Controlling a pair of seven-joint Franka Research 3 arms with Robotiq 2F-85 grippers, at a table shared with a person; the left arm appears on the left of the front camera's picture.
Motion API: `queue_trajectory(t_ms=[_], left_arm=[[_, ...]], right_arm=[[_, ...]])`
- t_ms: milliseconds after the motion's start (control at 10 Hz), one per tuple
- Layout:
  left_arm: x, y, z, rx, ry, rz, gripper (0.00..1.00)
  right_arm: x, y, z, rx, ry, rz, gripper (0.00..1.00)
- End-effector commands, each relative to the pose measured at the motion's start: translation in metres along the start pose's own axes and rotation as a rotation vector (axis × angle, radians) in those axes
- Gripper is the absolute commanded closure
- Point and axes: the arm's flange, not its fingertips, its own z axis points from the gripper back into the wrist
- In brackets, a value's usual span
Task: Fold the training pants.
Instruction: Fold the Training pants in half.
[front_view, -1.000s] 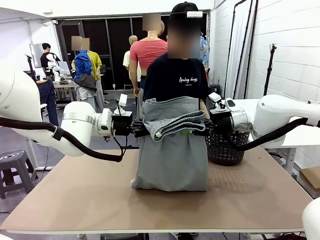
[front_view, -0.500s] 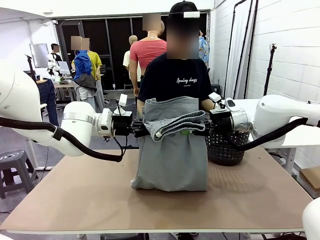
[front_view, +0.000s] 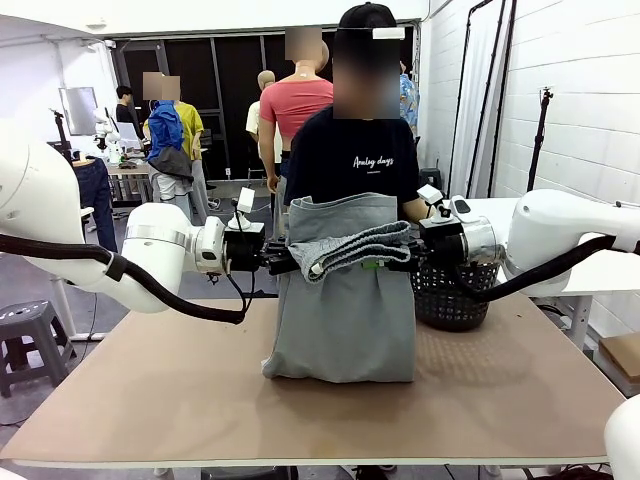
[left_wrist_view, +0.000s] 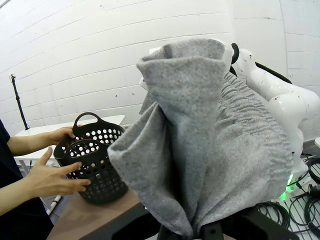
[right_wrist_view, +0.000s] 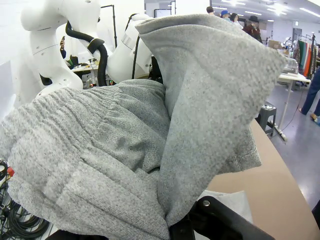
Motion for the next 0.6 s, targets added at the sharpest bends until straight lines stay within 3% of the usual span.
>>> queue_trajectory(t_ms=[0,500], left_arm=[[0.0028,0.0,0.0002,0.009,0.007,-0.011,1.0],[0.0028,0.0,0.0002,0.009,0.007,-0.011,1.0]], right_arm=[[0.0022,0.0028,-0.0008,0.006,-0.007,-0.007,1.0],[0.0022,0.0028,-0.0008,0.006,-0.007,-0.007,1.0]])
